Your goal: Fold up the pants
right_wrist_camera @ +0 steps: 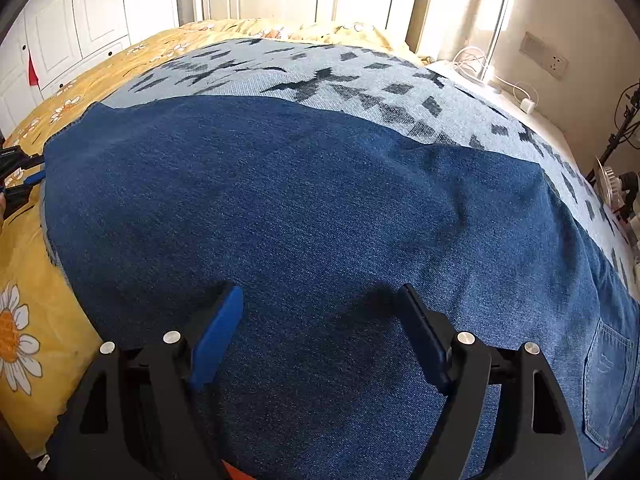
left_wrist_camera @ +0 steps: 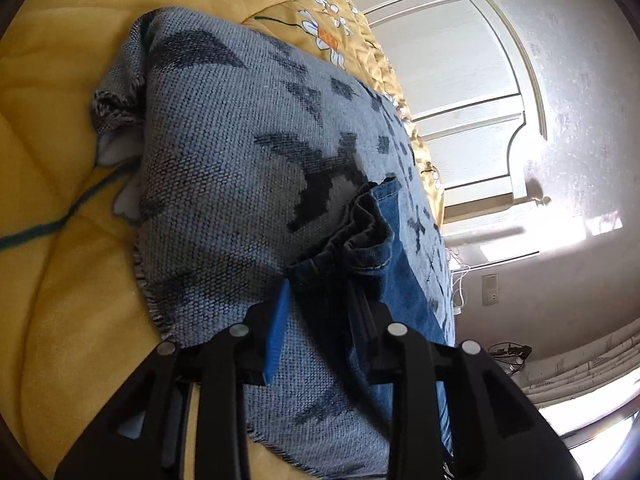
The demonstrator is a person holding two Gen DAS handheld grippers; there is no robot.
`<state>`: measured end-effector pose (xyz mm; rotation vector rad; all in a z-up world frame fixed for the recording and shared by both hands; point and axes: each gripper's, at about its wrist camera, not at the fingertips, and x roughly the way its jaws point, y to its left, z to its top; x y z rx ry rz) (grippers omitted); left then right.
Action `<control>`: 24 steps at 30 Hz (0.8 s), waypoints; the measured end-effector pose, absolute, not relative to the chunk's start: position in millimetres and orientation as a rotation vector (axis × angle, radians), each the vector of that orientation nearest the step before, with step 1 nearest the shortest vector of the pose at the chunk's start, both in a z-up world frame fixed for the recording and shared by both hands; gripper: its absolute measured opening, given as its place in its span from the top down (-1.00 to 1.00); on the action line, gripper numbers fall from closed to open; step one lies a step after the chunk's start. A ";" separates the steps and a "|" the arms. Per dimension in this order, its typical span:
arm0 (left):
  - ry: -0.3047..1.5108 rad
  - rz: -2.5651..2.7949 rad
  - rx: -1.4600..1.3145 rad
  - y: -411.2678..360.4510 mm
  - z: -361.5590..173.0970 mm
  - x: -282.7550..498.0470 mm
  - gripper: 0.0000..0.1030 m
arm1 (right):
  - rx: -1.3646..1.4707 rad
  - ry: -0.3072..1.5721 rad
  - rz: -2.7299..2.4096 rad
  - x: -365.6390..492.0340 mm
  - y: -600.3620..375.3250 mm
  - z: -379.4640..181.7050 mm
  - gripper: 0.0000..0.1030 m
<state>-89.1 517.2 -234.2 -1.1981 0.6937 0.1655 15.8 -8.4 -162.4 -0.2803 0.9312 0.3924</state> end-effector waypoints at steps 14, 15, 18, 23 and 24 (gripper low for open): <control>0.655 0.187 -1.189 518.5 -215.3 -88.1 0.71 | -0.263 0.923 0.405 16.6 -15.2 -164.6 -0.54; 0.651 0.191 -1.177 518.2 -210.9 -88.0 0.71 | -0.260 0.925 0.407 17.0 -16.4 -165.1 -0.54; 0.680 0.215 -1.176 519.9 -217.1 -84.2 0.71 | -0.259 0.924 0.405 18.0 -16.4 -165.6 -0.56; 0.646 0.187 -1.254 523.9 -236.3 -92.1 0.70 | -0.251 0.921 0.404 18.3 -18.5 -166.9 -0.58; 0.626 0.158 -1.302 526.6 -241.2 -94.2 0.68 | -0.251 0.921 0.403 18.2 -18.2 -166.8 -0.58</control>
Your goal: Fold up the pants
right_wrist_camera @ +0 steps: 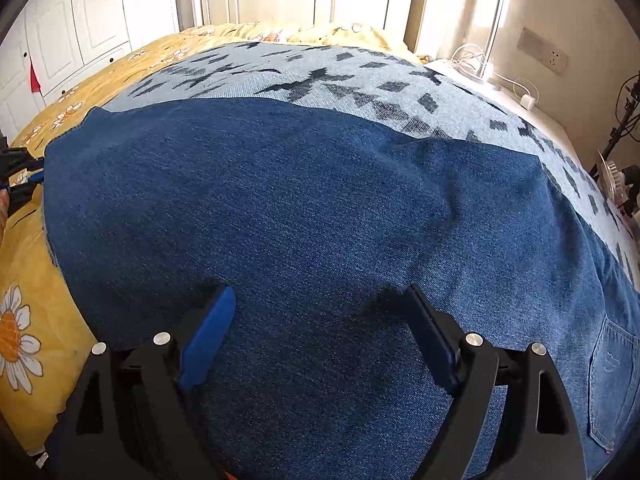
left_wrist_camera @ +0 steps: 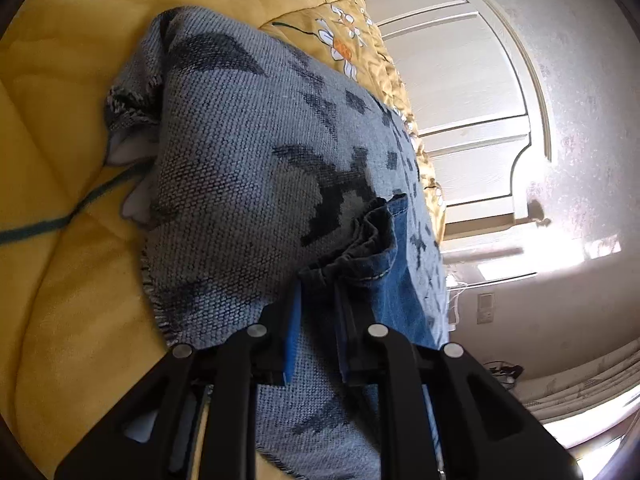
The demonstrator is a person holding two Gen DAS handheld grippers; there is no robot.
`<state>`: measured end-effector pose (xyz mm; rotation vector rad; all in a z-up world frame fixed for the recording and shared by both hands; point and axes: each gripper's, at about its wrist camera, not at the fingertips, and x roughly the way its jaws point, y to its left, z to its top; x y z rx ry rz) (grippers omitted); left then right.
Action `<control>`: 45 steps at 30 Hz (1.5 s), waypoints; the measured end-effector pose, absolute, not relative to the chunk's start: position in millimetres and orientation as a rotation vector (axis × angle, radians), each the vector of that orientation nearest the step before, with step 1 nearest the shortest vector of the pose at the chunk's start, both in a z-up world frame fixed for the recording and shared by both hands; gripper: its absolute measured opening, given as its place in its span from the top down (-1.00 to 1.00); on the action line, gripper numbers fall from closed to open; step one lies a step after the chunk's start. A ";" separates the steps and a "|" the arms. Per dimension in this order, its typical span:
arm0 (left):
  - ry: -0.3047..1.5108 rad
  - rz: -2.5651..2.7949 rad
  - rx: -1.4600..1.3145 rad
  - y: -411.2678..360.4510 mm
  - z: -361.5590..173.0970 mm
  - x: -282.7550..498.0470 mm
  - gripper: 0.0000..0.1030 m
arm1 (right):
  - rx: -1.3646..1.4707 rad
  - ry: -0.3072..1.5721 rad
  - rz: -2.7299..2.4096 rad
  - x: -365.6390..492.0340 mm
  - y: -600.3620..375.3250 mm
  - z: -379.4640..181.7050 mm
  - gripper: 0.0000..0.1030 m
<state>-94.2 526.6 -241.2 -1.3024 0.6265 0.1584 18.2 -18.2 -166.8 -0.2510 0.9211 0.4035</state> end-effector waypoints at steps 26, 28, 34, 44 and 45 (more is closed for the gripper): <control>0.741 -0.067 -0.765 455.2 -175.4 22.2 0.38 | -0.146 0.893 0.500 124.2 72.5 -145.7 -0.60; 0.840 -0.117 -0.726 438.2 -188.2 59.1 0.38 | -0.184 0.886 0.474 130.7 73.4 -151.3 -0.60; 0.843 0.152 -0.648 474.6 -182.2 83.5 0.24 | -0.160 0.925 0.415 152.5 62.3 -164.4 -0.62; 0.573 0.167 -1.140 494.5 -184.7 -103.3 0.06 | -0.078 0.883 0.454 134.6 72.6 -134.7 -0.66; 0.577 0.166 -1.190 491.6 -196.6 -112.1 0.06 | -0.078 0.873 0.484 127.5 80.8 -129.9 -0.66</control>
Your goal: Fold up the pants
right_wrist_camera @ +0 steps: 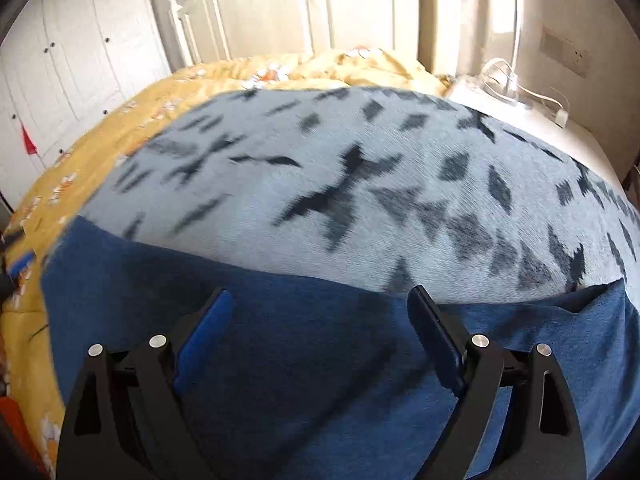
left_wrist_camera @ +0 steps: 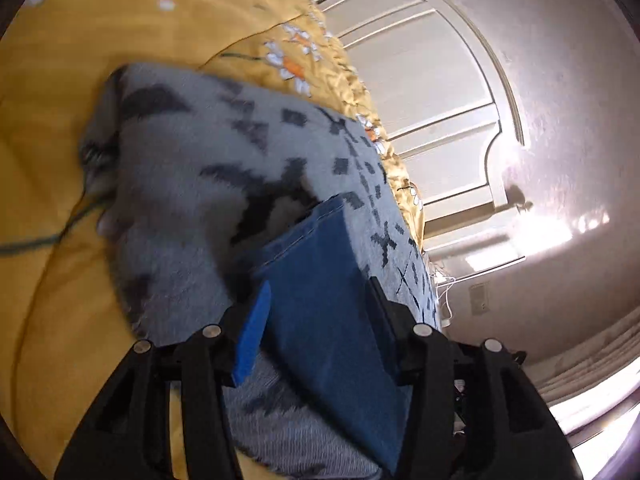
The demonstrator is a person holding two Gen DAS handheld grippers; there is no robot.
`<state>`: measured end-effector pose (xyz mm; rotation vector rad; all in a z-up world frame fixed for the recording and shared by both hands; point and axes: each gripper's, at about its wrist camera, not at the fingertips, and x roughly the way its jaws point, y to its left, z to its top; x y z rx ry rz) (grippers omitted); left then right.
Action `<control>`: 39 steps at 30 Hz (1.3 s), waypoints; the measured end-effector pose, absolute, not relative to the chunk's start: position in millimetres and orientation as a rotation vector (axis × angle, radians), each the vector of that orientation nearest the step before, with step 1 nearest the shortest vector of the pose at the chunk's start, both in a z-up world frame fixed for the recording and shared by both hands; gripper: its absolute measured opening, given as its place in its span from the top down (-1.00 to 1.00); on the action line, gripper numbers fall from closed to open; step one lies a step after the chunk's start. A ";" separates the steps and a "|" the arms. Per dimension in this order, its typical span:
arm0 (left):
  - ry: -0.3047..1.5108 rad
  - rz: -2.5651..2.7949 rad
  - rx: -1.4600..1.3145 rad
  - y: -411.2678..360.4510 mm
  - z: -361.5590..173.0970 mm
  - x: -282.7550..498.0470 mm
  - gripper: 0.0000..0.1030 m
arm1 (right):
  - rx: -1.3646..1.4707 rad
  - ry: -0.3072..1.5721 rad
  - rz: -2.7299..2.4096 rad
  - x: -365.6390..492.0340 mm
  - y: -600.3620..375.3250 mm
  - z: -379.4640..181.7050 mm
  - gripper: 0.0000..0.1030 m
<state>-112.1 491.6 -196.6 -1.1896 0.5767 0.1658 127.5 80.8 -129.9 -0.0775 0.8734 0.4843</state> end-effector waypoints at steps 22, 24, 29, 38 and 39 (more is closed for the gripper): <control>0.613 0.158 -1.381 484.4 -237.0 -98.8 0.14 | -0.177 0.932 0.572 79.3 147.7 -164.3 -0.72; 0.605 0.145 -1.412 482.9 -242.1 -99.0 0.14 | -0.173 0.933 0.574 79.5 147.5 -164.4 -0.72; 0.579 0.138 -1.362 486.5 -236.8 -86.7 0.15 | -0.178 0.928 0.570 78.7 148.4 -164.9 -0.73; 0.633 0.129 -1.246 480.9 -227.6 -63.8 0.24 | -0.175 0.925 0.571 78.5 147.9 -165.2 -0.73; 0.617 0.133 -1.267 484.4 -230.0 -64.5 0.28 | -0.176 0.925 0.571 78.7 148.0 -165.2 -0.73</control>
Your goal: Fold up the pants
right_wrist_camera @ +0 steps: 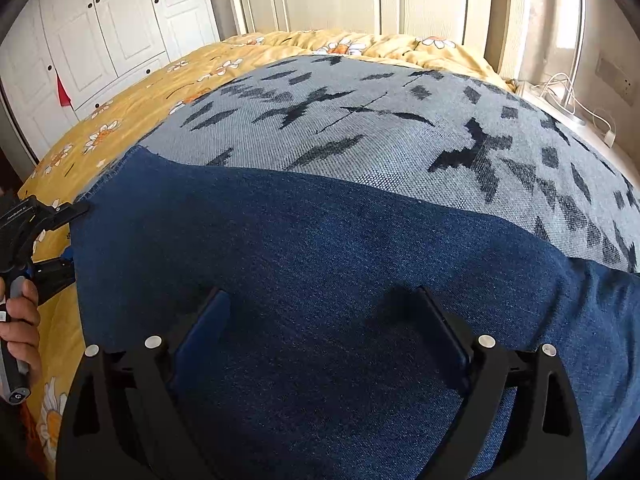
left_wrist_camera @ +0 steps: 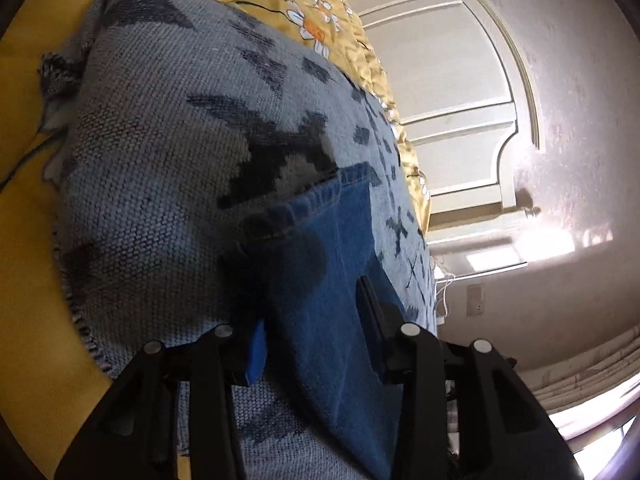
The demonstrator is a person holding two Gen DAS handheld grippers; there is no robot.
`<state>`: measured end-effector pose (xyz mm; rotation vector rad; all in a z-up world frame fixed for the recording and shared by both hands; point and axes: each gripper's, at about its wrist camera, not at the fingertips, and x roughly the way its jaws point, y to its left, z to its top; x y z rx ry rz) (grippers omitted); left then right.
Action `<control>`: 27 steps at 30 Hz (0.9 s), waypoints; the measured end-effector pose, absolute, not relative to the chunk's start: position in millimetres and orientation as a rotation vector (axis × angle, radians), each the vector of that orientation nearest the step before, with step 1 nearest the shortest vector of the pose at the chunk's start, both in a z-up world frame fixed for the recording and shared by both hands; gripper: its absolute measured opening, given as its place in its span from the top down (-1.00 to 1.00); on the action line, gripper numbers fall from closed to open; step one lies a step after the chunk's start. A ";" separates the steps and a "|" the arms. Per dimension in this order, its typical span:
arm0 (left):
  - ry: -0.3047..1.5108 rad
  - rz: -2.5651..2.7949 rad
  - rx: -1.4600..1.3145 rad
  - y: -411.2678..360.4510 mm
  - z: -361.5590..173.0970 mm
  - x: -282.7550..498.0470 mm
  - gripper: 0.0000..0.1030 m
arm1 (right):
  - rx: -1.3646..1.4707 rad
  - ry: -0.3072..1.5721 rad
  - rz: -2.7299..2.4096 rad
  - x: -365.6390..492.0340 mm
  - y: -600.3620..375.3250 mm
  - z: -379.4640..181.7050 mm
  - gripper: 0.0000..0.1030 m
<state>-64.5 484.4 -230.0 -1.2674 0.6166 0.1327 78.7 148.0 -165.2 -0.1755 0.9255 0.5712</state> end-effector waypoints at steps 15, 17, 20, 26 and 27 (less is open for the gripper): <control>0.708 0.328 -0.463 396.7 -90.0 -24.9 0.86 | -0.043 1.008 0.586 83.1 117.5 -150.7 -0.73; 0.693 0.342 -0.234 351.2 -60.7 -15.9 0.86 | 0.100 1.065 0.583 89.4 86.0 -146.4 -0.73; 0.647 0.301 0.088 266.0 -26.9 -1.0 0.86 | 0.315 1.113 0.640 95.0 35.5 -141.4 -0.73; 0.558 0.060 0.533 76.9 -57.5 -13.6 0.86 | 0.692 1.133 0.750 99.4 -60.4 -139.6 -0.74; 0.566 0.001 0.592 47.5 -79.3 -22.1 0.86 | 0.732 1.131 0.748 98.4 -74.0 -141.3 -0.74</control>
